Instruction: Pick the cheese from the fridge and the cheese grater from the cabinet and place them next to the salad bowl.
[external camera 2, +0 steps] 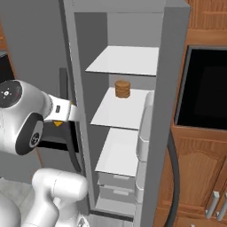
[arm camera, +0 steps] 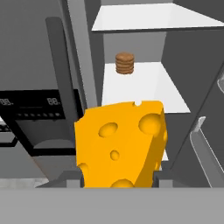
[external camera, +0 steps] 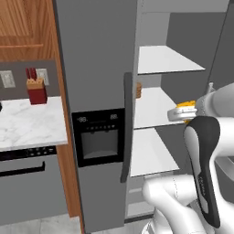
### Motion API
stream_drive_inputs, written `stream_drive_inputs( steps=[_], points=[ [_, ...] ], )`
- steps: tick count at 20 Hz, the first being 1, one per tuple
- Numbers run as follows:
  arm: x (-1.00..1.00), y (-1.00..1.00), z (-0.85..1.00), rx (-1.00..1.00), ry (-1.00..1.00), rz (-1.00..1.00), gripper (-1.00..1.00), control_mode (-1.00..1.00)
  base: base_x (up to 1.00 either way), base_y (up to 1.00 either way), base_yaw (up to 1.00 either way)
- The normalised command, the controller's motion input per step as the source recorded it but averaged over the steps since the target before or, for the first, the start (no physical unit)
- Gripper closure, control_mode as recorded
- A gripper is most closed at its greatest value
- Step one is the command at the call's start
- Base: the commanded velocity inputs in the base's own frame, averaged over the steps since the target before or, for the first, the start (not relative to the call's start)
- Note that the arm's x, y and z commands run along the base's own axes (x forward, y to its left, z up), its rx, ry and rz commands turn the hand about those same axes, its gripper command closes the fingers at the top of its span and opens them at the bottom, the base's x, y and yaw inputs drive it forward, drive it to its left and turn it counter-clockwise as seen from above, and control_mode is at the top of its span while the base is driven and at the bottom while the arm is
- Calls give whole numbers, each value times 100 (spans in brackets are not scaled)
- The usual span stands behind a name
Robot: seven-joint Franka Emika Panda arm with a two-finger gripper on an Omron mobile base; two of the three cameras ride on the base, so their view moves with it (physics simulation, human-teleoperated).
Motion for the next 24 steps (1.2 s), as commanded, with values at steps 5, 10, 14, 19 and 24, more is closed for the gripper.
stream_drive_inputs(
  steps=[5,10,14,19,24],
  points=[
    [0,0,0,0,0,0,100,100,-26,21,6],
    [0,0,0,0,0,0,100,100,-30,51,47],
    [0,0,0,0,0,0,100,100,-27,38,83],
    [0,0,0,0,0,0,100,100,-23,31,89],
    [0,0,0,0,0,0,100,100,-17,27,90]
  ],
)
